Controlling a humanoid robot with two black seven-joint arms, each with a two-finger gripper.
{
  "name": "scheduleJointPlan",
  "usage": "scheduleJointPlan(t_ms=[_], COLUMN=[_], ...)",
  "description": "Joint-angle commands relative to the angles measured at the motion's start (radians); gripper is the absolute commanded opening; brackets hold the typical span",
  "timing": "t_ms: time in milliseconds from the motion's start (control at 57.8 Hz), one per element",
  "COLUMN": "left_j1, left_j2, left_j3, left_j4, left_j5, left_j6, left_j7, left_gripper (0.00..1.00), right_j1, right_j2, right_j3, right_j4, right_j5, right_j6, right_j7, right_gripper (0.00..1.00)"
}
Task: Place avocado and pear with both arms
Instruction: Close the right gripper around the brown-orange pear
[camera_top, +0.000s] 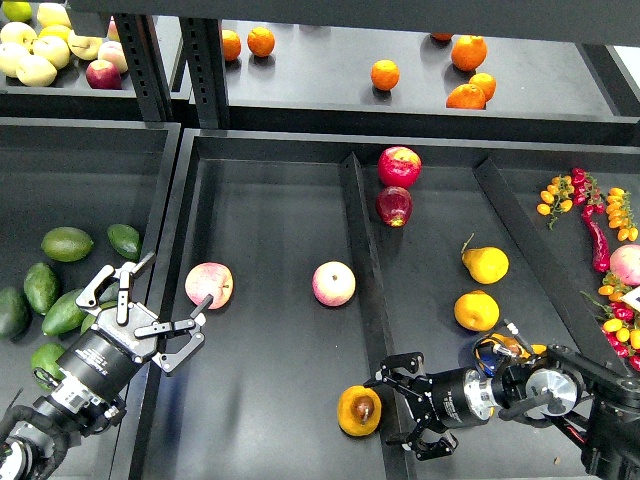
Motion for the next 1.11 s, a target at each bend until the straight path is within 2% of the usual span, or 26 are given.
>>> scheduleJointPlan(t_ms=[0,363,501,1020,1089], left_j1=[0.0,0.0,0.0,0.0,0.001], left_j2=[0.0,0.0,0.0,0.0,0.0], left_j3=[0.0,0.0,0.0,-0.003,-0.002], left_j4=[0.001,0.001,0.003,0.009,0.009], left_j5=[0.0,0.0,0.0,0.0,-0.001], left_j6=[0.0,0.0,0.0,0.0,0.0], left_j7=[0.0,0.0,0.0,0.0,0.0], left_gripper=[0.99,0.99,0.99,0.99,0.99], right_j1=[0.0,0.003,0.003,0.0,0.0], right_j2=[0.021,0.073,0.09,0.126,0.127], right_j3=[0.002,0.007,0.01,0.016,0.016], right_j4=[-0.02,-0.087,-0.104,-0.158,-0.166], right_j5=[0.001,0.001,0.003,0.013,0.015], right_j6=[0.0,0.0,0.0,0.0,0.0], right_j7=[0.0,0.0,0.0,0.0,0.0], right_gripper=[0.92,0.85,0.77,0.59,0.51])
